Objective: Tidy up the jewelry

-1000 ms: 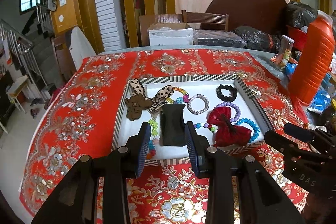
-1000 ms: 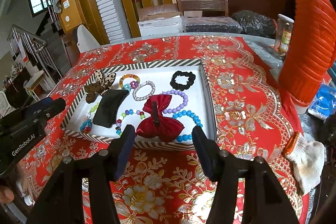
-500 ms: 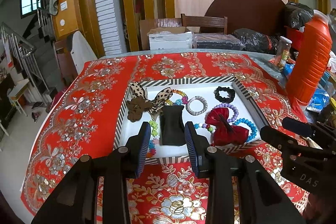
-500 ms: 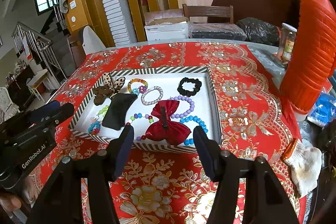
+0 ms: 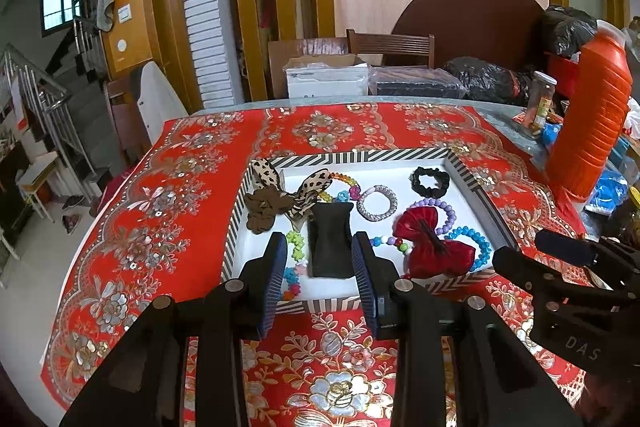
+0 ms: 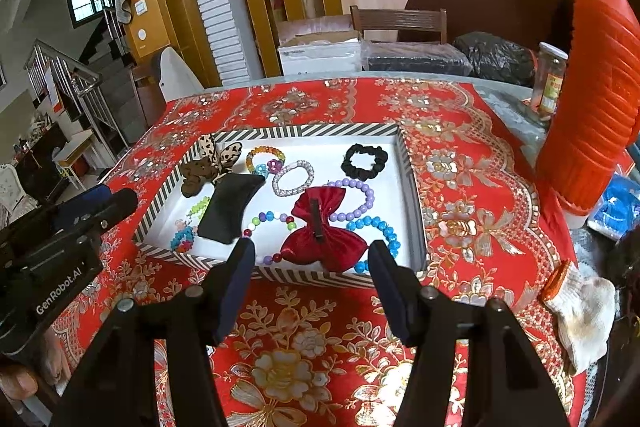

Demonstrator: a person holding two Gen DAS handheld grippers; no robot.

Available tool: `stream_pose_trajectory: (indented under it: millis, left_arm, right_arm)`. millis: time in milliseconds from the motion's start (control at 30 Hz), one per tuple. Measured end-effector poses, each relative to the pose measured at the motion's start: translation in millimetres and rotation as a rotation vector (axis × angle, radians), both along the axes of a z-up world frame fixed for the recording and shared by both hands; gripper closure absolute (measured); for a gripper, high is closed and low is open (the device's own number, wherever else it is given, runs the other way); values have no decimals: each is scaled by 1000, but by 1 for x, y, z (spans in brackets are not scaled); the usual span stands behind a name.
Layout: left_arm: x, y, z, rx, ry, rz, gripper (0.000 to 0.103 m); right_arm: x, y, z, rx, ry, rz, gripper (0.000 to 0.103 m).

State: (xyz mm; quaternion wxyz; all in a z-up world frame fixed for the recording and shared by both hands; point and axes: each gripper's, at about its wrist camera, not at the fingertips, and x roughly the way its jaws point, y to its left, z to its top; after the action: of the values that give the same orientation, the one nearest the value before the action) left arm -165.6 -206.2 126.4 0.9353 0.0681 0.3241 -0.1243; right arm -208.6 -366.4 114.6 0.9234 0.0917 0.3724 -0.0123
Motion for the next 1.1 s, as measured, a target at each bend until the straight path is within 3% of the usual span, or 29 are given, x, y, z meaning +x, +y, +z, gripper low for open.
stream_pose_trajectory:
  millis: [1100]
  left_arm:
    - [-2, -3, -6, 21, 6, 14, 82]
  right_arm:
    - [-1, 1, -1, 15, -2, 10, 40]
